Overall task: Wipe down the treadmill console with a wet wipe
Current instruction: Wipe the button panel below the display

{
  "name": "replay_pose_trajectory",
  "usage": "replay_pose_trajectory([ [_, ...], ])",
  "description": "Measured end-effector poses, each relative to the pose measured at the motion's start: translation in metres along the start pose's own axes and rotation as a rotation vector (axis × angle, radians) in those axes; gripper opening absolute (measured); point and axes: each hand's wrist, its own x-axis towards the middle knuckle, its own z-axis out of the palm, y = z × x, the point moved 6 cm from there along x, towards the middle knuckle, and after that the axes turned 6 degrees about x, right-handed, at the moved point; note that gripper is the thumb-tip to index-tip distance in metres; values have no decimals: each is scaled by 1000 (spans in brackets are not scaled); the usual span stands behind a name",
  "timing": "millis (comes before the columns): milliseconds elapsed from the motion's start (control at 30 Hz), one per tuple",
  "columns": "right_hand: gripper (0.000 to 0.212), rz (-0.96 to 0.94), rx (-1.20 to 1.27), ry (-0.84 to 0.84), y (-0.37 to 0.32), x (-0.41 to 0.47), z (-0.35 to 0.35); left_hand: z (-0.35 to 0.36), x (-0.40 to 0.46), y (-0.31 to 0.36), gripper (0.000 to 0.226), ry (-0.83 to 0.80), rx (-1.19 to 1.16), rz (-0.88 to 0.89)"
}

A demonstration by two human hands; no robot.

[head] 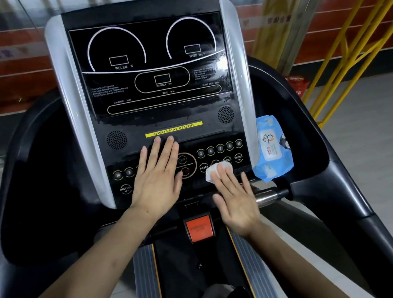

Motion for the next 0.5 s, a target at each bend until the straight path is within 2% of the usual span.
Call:
replay_pose_trajectory([
  [200, 60, 237, 115, 171, 35, -6, -16, -2, -1, -2, 72, 7, 6, 14],
  [267, 59, 177, 160, 133, 10, 2, -11, -2, -1, -3, 73, 5, 10, 26],
  [367, 58, -58, 87, -3, -26, 7, -2, -3, -2, -6, 76, 1, 13, 48],
  [433, 58, -52, 39, -11, -14, 7, -7, -4, -5, -10, 76, 4, 2, 40],
  [500, 56, 73, 71, 42, 13, 4, -15, -3, -8, -15, 76, 7, -3, 17],
])
